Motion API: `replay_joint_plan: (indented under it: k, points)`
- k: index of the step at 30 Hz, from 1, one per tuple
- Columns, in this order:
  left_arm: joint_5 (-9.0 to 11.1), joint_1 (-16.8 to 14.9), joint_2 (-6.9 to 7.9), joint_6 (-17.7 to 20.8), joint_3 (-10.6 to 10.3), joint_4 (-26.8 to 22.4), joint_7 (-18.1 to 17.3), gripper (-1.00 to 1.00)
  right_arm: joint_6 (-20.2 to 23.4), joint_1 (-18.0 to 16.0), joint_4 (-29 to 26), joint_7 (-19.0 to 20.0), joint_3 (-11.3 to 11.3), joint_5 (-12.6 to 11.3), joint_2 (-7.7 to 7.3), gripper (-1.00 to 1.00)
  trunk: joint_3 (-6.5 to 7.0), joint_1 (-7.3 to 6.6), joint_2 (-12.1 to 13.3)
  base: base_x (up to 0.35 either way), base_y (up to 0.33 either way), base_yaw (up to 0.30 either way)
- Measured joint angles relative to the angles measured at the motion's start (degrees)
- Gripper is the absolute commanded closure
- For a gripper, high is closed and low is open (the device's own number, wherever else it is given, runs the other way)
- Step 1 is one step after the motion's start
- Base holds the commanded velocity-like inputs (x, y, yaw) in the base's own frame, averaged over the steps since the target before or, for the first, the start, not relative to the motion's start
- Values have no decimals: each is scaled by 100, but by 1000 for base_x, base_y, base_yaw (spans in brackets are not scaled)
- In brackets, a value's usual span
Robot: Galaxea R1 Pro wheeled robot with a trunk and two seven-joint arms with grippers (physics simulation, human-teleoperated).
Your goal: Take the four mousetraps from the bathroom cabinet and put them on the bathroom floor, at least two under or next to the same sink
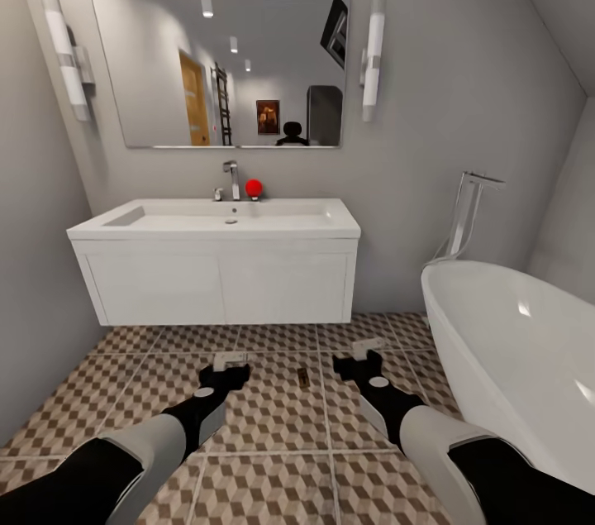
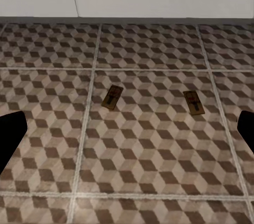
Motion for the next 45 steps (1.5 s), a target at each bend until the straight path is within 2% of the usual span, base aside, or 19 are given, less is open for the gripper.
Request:
replay_joint_plan:
  k: [6,9,16,21,24,30,37,45]
  points:
    - [10,13,112,1,1,0,-6,-100,-9,0,189,-3,0,1,-23,-100,108,-132,241,0,0,0]
    - [86,12,195,1,0,0,-11,-100,-12,5,324,-4,-1,2,-90,-100,162,-198,361,0,0,0]
    - [434,25,385,0,2,1,-34,-100,-25,7,394,-5,-1,6,-325,-100,287,-352,642,0,0,0]
    - [670,115,511,3,1,2,-175,-100,-1,55,406,-5,-1,3,-467,-100,377,-461,843,0,0,0]
    - [765,289,587,2,4,5,-288,-100,10,230,411,-5,-3,1,-524,-100,430,-527,963,0,0,0]
    - [816,611,643,-3,1,8,-351,-100,15,625,412,-10,-1,2,-553,-100,538,-659,1203,0,0,0]
    - [833,1011,662,4,2,8,-375,-100,24,1019,413,-8,-1,11,-549,-100,663,-813,1484,0,0,0]
    - [835,1314,646,11,-2,7,-379,-100,26,1356,414,11,0,11,-572,-100,807,-989,1805,0,0,0]
